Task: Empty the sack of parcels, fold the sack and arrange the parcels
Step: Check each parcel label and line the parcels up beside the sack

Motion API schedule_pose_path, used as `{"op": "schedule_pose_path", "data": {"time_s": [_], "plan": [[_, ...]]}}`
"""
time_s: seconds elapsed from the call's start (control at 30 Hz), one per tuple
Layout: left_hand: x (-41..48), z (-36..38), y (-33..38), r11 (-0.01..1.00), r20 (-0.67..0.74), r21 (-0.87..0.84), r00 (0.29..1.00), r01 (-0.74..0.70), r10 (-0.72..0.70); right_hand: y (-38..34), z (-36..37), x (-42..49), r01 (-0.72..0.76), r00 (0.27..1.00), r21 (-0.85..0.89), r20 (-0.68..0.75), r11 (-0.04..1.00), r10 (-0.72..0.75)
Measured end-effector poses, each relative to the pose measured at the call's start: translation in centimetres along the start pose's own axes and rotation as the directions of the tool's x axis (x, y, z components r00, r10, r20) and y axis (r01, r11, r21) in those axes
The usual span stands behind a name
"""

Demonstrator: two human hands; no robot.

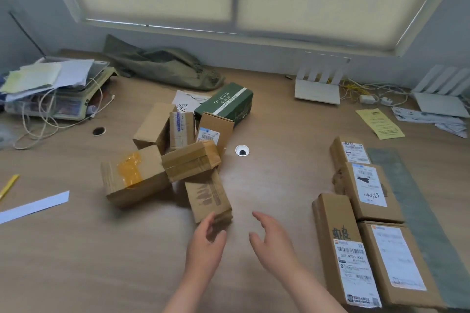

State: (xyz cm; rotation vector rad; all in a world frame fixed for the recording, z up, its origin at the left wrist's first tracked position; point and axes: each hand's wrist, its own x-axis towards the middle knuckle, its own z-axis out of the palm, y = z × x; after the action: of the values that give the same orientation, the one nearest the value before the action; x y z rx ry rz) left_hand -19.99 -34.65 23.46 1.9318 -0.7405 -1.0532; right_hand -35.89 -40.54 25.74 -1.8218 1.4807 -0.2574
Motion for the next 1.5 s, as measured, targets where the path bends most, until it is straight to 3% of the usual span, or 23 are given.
{"op": "schedule_pose_path", "data": {"time_s": [0.13,0.4,0.53,0.63,1.03,1.2,1.37,1.5], "plan": [[2.5,-4.5,-0.7,1.0,-0.094,-0.021,0.995,0.009,-0.011,-4.0,2.3,2.7,-0.074,0.997,0.051,0.036,0.996,0.072],[6.7,-7.6,-0.2,0.987,0.153,-0.054,0.978,0.15,-0.14,-8.9,5.2,5.9,-0.231,0.973,0.193,0.051,0.954,0.225],[7.0,-7.4,-0.2,0.993,0.276,-0.08,0.959,0.086,-0.061,-9.1,6.3,5.8,-0.239,0.97,0.254,0.016,0.937,0.243],[6.6,-7.8,-0.8,0.991,0.28,-0.076,0.957,0.106,-0.08,-9.0,6.6,4.9,-0.241,0.968,0.293,0.006,0.925,0.25],[2.1,-6.7,-0.2,0.976,0.178,-0.124,0.971,0.182,-0.158,-6.6,6.1,0.1,-0.164,0.949,0.456,-0.171,0.875,0.266],[0.5,-5.8,2.0,0.977,0.176,-0.185,0.982,0.104,-0.071,-6.1,3.6,-1.9,-0.104,0.956,0.523,-0.182,0.846,0.23],[-0.7,-5.4,3.8,0.946,0.223,-0.324,0.973,0.017,0.059,-6.0,0.7,-3.1,-0.006,0.983,0.733,-0.122,0.681,0.14],[-1.3,-5.1,4.9,0.922,0.311,-0.386,0.938,-0.022,0.153,-6.5,-0.6,-3.1,0.077,0.978,0.717,-0.19,0.693,0.088]]}}
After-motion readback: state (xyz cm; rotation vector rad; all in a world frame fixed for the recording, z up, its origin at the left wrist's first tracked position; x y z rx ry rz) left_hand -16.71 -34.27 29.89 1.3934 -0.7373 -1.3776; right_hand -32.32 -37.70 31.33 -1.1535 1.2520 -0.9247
